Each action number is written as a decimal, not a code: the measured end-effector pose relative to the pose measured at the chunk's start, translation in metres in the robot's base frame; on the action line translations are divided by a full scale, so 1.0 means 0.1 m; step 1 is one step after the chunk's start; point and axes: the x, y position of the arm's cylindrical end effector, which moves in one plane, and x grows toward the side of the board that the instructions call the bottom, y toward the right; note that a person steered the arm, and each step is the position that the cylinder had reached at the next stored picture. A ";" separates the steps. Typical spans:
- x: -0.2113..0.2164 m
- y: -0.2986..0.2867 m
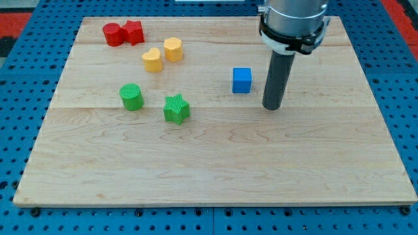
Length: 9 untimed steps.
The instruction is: Push the blue cube towards blue triangle
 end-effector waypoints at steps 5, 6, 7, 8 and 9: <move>-0.46 -0.65; -0.78 -0.57; -1.19 -0.27; -1.23 -0.35; -1.44 -0.64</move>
